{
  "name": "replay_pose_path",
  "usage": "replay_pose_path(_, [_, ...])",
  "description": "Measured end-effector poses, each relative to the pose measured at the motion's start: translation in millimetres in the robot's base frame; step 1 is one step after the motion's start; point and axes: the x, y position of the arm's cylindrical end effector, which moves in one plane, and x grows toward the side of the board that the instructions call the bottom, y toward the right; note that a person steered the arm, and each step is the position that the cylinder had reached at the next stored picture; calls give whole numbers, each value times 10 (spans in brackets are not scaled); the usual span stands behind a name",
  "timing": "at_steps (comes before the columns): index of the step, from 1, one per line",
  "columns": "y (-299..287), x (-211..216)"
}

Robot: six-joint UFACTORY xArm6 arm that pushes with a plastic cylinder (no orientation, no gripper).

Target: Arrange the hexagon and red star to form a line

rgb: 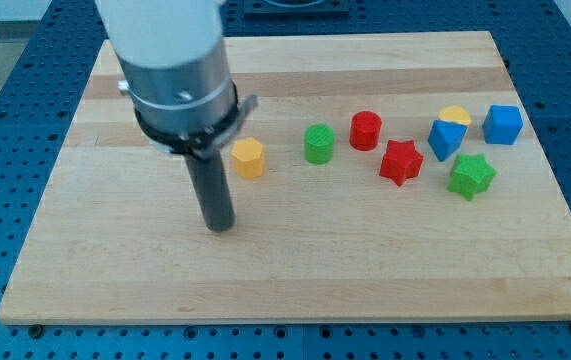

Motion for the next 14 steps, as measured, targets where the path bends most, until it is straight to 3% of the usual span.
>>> replay_pose_path(3, [3345,59])
replay_pose_path(4, [3834,-300])
replay_pose_path(5, [3517,-766])
replay_pose_path(7, [1559,-806])
replay_pose_path(8, [997,-806])
replay_pose_path(9, [1288,-806])
replay_pose_path(10, [1169,-806])
replay_pose_path(12, [-97,-948])
replay_pose_path(14, [-171,-877])
